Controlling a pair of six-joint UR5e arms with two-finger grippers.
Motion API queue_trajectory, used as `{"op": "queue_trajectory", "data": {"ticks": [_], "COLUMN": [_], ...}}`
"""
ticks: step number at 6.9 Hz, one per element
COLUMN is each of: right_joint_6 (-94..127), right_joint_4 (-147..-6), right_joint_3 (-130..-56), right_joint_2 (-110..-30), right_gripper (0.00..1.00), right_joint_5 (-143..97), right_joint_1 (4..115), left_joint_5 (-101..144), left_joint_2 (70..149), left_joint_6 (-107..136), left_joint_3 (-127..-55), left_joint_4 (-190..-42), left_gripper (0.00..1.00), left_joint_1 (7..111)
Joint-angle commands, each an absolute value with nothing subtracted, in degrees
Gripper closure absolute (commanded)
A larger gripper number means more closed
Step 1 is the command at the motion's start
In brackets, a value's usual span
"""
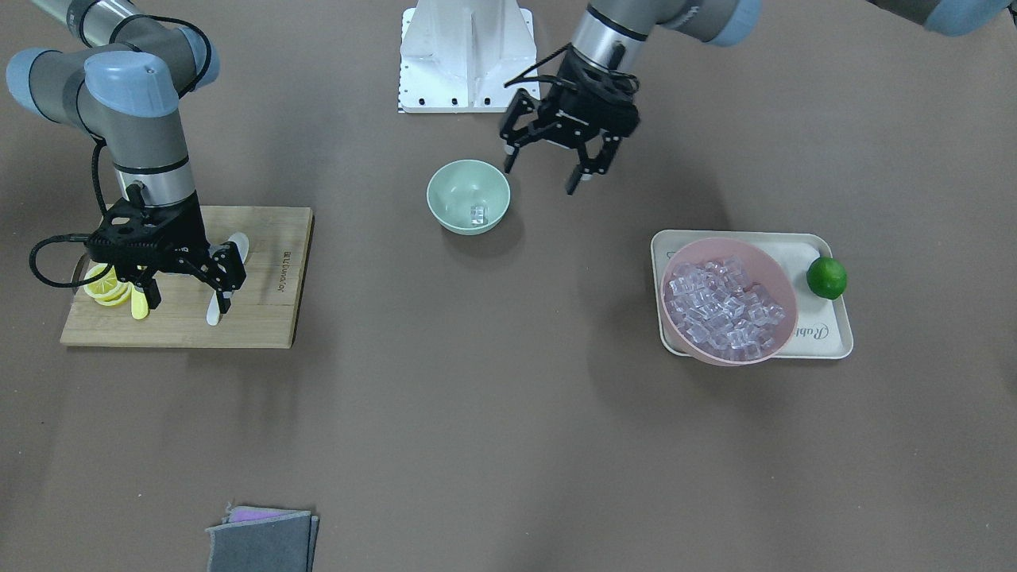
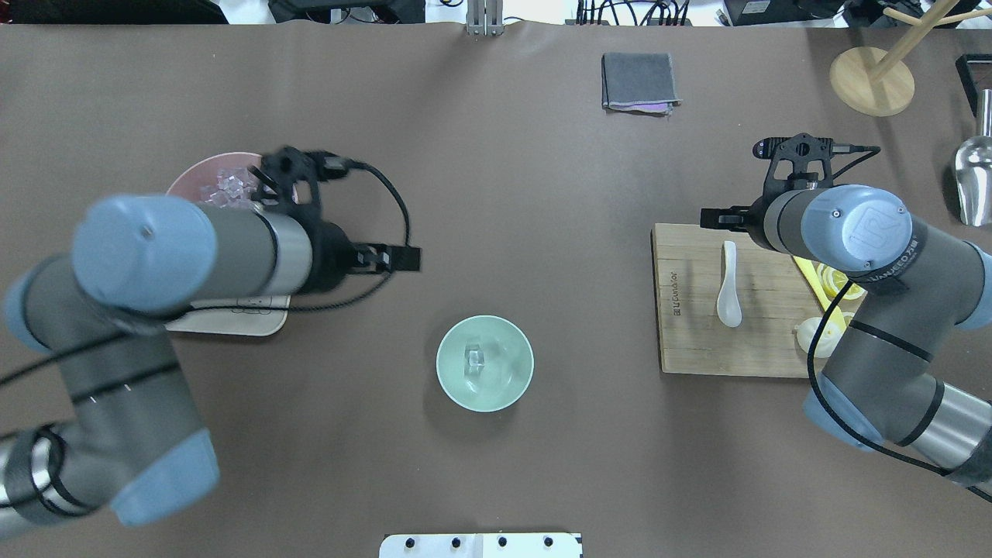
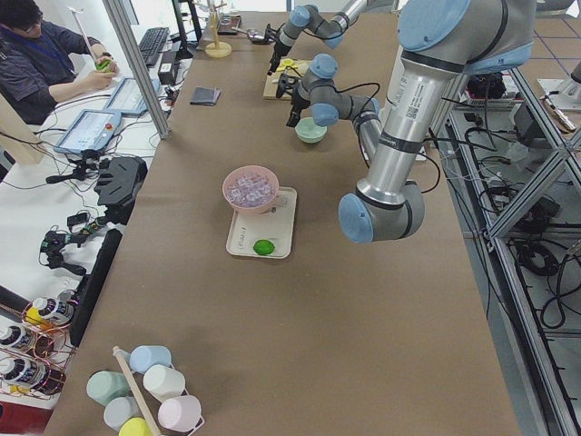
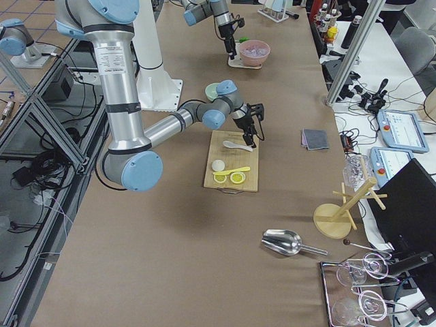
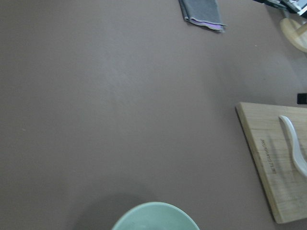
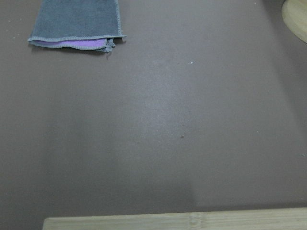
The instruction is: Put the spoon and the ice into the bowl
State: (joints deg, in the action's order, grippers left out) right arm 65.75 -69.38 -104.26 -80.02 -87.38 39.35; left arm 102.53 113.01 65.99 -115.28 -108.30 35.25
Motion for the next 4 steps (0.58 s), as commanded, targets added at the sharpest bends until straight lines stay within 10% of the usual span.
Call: {"op": "queue_trajectory", "data": {"ticks": [1,4], "right_joint_6": [70.38,75.48], "right_joint_4": [-68.91,-65.3], "right_joint_3": [-104.06,-103.97], "right_joint_2": [-80.33,-82.96], "right_gripper": [0.04,0.07], "right_joint_5": [-87.36,-82.72], "right_joint_1": [39.11,34.29], "left_joint_5": [122.27,130.08], "left_joint_2": [103.23,95.47], "left_joint_6": [45.01,17.56], "left_joint_3": [-115.23,-108.39], "left_joint_4": [-106.52,-106.44], "left_gripper": [0.02,0.02], "left_joint_1": [56.07,74.32]}}
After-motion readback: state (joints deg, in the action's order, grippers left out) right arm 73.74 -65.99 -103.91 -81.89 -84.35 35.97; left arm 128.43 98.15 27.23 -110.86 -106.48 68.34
